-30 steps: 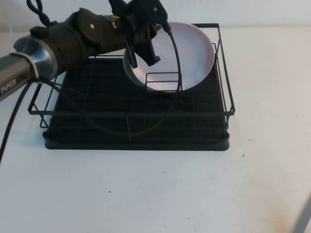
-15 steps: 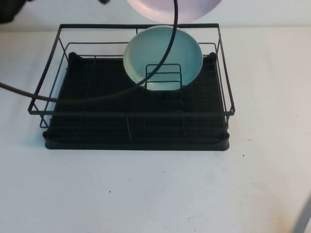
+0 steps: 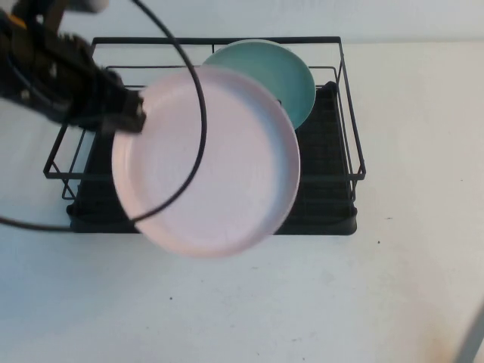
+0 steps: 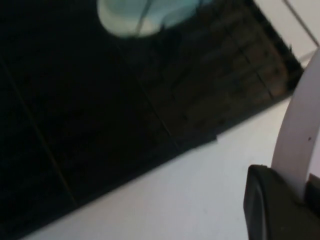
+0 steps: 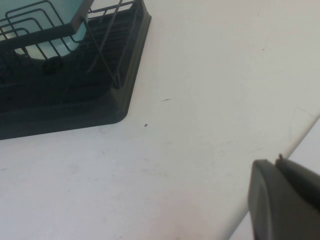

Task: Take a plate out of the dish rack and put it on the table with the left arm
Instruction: Place the plate from the table

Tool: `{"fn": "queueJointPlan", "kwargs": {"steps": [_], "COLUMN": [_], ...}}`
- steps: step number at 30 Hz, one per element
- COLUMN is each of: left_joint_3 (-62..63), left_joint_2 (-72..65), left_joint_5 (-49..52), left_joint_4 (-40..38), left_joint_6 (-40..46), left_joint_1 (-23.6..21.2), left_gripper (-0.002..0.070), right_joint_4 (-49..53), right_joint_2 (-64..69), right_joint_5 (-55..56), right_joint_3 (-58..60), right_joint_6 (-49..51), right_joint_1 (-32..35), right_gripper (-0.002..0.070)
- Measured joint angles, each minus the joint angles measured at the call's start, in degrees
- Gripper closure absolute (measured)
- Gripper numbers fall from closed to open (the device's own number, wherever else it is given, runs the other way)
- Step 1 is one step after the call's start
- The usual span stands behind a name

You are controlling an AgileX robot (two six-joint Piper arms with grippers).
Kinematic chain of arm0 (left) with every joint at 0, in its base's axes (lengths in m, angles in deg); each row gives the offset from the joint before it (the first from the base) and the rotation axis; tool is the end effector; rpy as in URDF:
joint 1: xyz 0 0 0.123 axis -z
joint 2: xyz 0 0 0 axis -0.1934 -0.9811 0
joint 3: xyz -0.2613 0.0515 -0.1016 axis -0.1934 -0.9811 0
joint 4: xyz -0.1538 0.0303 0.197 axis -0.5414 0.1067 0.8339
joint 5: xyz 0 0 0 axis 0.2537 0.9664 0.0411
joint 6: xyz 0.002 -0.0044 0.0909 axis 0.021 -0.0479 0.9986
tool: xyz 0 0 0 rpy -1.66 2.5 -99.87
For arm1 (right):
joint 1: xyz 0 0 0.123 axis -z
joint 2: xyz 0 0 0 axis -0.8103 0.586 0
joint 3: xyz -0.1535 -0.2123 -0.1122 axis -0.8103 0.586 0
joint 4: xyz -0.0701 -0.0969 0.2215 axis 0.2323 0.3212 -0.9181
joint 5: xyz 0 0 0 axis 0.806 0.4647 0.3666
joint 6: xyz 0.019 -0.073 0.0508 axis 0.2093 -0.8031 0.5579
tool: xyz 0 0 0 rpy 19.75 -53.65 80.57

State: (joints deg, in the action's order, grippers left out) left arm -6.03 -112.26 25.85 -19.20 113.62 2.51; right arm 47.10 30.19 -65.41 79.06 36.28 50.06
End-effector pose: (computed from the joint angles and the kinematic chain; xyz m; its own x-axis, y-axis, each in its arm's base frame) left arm 0.2888 -0.1029 0.3838 -0.6307 0.4292 -0.6465 0.6282 0.7716 -0.1005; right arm 0.0513 0.0154 0.1724 -0.3200 0.2393 -0.9167 -0.1137 0.9509 0.2879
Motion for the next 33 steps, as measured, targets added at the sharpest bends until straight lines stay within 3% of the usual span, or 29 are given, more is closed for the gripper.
{"fn": "queueJointPlan", "kwargs": {"steps": [7,12,18,25,28,33], "left_joint_3": [-24.6,-41.3,-45.7,-45.7,-45.7,-45.7], "left_joint_2": [7.8,10.0,6.5,-2.9,-5.6,-6.1], "left_joint_5": [0.9,-11.2,-24.4,-28.6,-29.3,-31.3], "left_joint_4": [-13.4,-18.9,-20.9,-23.7,-24.9,-25.5], "left_joint_6": [6.0,8.8,9.5,12.2,14.1,14.8], "left_joint_1": [-0.1,-0.1,-0.1,-0.1,-0.1,-0.1], "left_gripper": [0.0672,0.0672,0.0672,0.0662,0.0580,0.0314], "right_joint_4": [0.0,0.0,0.0,0.0,0.0,0.0], "right_joint_2": [0.0,0.0,0.0,0.0,0.0,0.0], "right_joint_5": [0.0,0.0,0.0,0.0,0.0,0.0], "right_joint_3": [0.0,0.0,0.0,0.0,0.0,0.0], "right_joint_6": [0.0,0.0,0.0,0.0,0.0,0.0], "right_joint_1": [0.0,0.0,0.0,0.0,0.0,0.0], "right_gripper": [0.0696,0.0696,0.0696,0.0696,0.0696,0.0696]}}
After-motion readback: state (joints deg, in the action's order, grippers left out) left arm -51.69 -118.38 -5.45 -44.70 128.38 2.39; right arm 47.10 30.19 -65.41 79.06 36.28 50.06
